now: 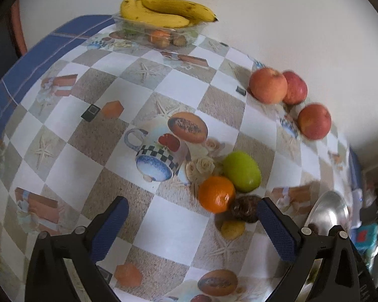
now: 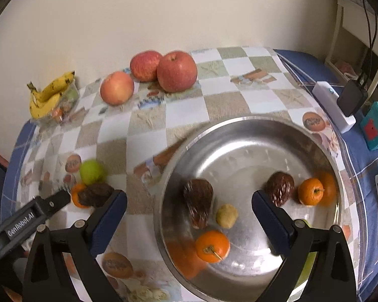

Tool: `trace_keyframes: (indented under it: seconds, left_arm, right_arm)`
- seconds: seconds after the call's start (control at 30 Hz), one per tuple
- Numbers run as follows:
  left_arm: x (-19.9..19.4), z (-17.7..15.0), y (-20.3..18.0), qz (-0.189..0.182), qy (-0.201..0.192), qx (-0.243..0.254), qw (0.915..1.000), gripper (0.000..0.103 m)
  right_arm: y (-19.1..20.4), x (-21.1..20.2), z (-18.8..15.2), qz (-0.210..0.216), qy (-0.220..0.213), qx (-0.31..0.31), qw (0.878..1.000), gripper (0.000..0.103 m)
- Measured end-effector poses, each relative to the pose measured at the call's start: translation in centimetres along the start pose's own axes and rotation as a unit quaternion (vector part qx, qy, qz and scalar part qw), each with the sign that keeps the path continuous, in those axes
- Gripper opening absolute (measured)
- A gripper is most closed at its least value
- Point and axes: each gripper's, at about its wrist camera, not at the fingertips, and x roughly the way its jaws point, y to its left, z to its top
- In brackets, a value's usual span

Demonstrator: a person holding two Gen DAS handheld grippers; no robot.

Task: Organize fruits
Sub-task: 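Withdraw both open tools from the bowl back toward the fruit row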

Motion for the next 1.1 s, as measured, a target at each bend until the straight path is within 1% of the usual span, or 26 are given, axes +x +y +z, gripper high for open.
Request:
trace_keyframes:
  seconds: [0.07,0.13,0.2,0.3,0.4,0.43,0.57,0.6,0.7,0.83,0.93,1.1]
  left_arm:
    - [-0.1,0.5,0.4,-0.009,-0.004,-0.008,0.9999,0.103]
    - [-0.2,0.9,0.7,-0.005,-0.013,-0.008,0.9999,0.103]
    - [-0.4,1.3,1.1,-0.003,-0.024,-0.011,0.9997,0.103]
    - [-0.5,2.0,2.4,-0.016,-0.029,-0.045,0.9985,0.103]
    - [-0.6,2.8,2.9,-0.026,-0.028,-0.047,0.9981,0.103]
    - [-0.5,3.0,3.0,-0.030,-0.025,-0.044,0.9983,0.103]
    - [0.0,3.4,3.0,-0.020,-0.018,-0.040,0.9988,0.103]
    - [0.3,3.4,3.2,-0.019,-0.014,-0.041,0.9989,0.103]
    - [1.1,3.3,3.3,-0.018,-0.002,-0.047,0.9988,0.103]
    - [2.3,2.8,3.4,-0.013,0.014,-0.049,0.9986,0.102]
    - [3.0,2.5,3.7,-0.019,0.028,-0.066,0.9973,0.102]
    - [3.8,2.1,4.2,-0.022,0.042,-0.082,0.9955,0.102]
  right_arm:
    - [0.2,-0.3,0.7,0.013,-0.008,0.011,1.000,0.099]
    - [0.8,-0.4,1.4,0.024,-0.015,0.016,0.999,0.099]
    - [1.8,-0.4,1.9,0.031,-0.022,0.012,0.999,0.099]
    - [3.2,-0.1,2.3,0.036,-0.026,0.001,0.999,0.099]
    - [4.6,0.5,2.4,0.047,-0.024,-0.013,0.999,0.099]
    - [5.1,0.7,2.3,0.053,-0.023,-0.020,0.998,0.099]
    - [7.0,2.1,1.7,0.073,-0.009,-0.047,0.996,0.099]
    - [7.2,2.4,1.5,0.078,-0.005,-0.051,0.996,0.097]
    - [7.6,4.0,0.9,0.095,0.019,-0.050,0.994,0.095]
    - [8.0,5.4,0.0,0.107,0.040,-0.051,0.992,0.094]
    - [8.3,5.9,-0.4,0.114,0.049,-0.052,0.991,0.090]
    - [8.2,6.7,-0.8,0.122,0.061,-0.046,0.990,0.090]
